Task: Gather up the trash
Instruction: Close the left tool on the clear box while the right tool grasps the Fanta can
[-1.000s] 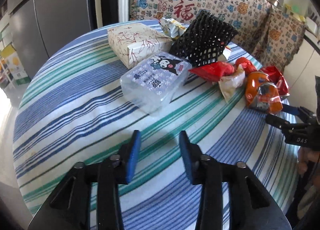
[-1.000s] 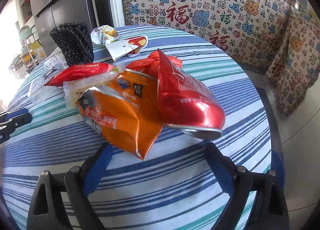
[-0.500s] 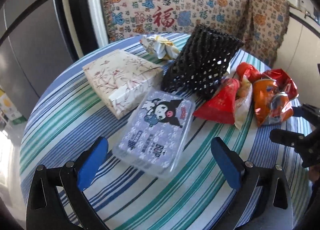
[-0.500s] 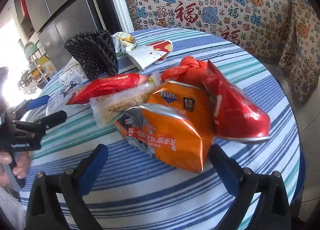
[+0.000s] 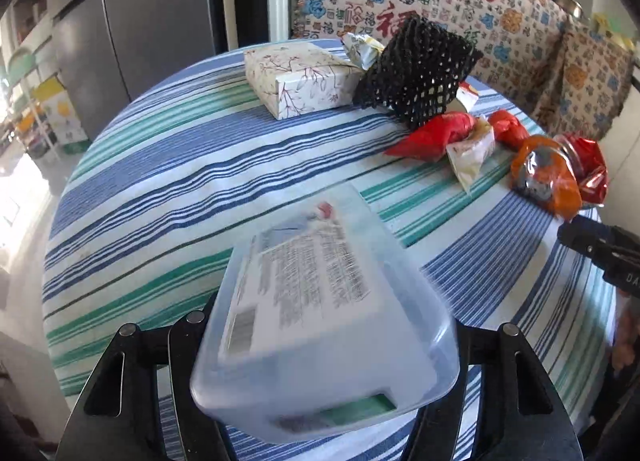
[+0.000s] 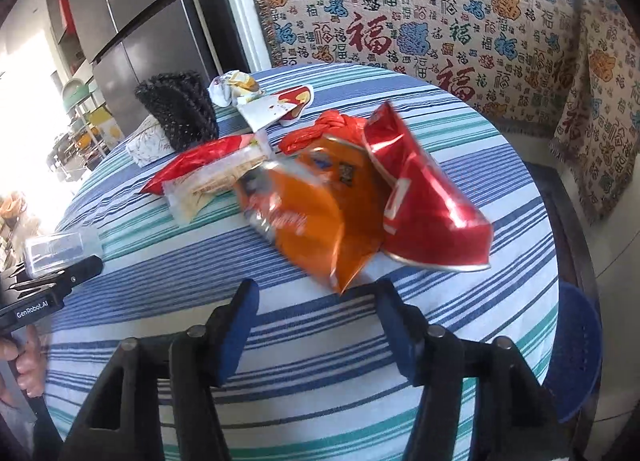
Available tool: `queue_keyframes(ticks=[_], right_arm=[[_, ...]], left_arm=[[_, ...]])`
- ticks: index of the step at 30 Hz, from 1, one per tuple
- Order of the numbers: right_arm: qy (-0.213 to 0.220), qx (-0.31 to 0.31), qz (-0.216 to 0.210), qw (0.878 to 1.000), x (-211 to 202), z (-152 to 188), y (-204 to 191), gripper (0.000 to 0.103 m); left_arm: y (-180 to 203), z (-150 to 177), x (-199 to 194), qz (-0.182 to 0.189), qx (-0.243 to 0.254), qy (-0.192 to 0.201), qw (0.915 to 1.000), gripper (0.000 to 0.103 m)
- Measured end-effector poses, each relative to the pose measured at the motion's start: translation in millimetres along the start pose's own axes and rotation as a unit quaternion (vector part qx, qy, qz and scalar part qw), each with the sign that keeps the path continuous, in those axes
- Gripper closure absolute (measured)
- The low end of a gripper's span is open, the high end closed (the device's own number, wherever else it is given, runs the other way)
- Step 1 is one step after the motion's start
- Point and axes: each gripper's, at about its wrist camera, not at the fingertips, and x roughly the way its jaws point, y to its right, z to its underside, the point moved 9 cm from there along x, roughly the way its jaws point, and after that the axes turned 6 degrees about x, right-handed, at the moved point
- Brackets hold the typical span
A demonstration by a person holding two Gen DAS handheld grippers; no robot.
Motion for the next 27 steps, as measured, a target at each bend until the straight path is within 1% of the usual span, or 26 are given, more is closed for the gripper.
queue_keyframes(ticks=[2, 4, 5, 6, 8, 11, 15, 17, 18, 19, 21, 22, 24, 27], right_arm=[[0.0, -0.002, -0.009, 1.0, 2.1, -0.1, -4.7, 0.015], [-0.001, -0.013, -0.003, 1.0, 5.4, -2.6, -8.3, 0.015], [-0.001, -0.012, 0.001, 1.0, 13.1, -10.4, -8.2, 0.013], [-0.001, -0.012, 0.001, 1.0, 13.1, -10.4, -8.2, 0.006], [-0.007, 0.004, 0.003, 1.0, 23.4, -20.4, -8.5, 0.0], [-0.001, 0.021, 0.01, 1.0, 37.5, -37.1, -14.9, 0.0], [-0.002, 0.025, 0.048, 0.999, 48.7, -45.8, -17.0, 0.0], [-0.001, 0.029, 0.054, 0.998, 48.1, -46.2, -15.9, 0.002], [0.0, 0.03, 0.059, 0.998, 46.7, -45.4, -14.8, 0.005], [0.002, 0.029, 0.064, 0.998, 44.2, -44.0, -13.3, 0.005], [0.001, 0.027, 0.064, 0.998, 38.6, -37.7, -10.3, 0.005], [0.001, 0.023, 0.063, 0.998, 35.5, -34.2, -9.0, 0.005], [-0.001, 0.02, 0.058, 0.998, 28.2, -26.1, -5.6, 0.005], [-0.004, 0.016, 0.049, 0.999, 20.2, -18.2, -0.3, 0.004]], left_arm=[[3.2, 0.0, 4.0, 0.002, 0.009, -0.003, 1.0, 0.018], [2.8, -2.9, 4.8, 0.003, 0.009, -0.005, 0.9999, 0.013], [1.5, -3.4, 4.6, 0.006, 0.005, -0.004, 1.0, 0.01], [-0.5, -4.6, 5.1, 0.006, 0.0, -0.004, 1.0, 0.009], [-2.7, -5.7, 5.0, 0.006, -0.013, -0.003, 0.9999, 0.006], [-10.1, -2.4, -0.3, 0.014, -0.041, 0.008, 0.9991, 0.004], [-24.1, 5.3, -6.8, 0.017, -0.077, 0.015, 0.9968, 0.003], [-26.4, 5.7, -7.4, 0.008, -0.075, 0.014, 0.997, 0.003], [-28.5, 6.0, -9.0, -0.001, -0.074, 0.016, 0.9971, 0.003], [-31.3, 8.2, -11.1, -0.013, -0.073, 0.014, 0.9972, 0.003], [-37.9, 16.0, -12.3, -0.033, -0.072, -0.001, 0.9969, 0.003], [-42.1, 20.4, -14.0, -0.035, -0.078, 0.0, 0.9964, 0.003], [-49.1, 28.2, -15.4, -0.029, -0.089, -0.005, 0.9956, 0.003], [-56.1, 27.2, -20.2, -0.017, -0.104, 0.011, 0.9943, 0.003]])
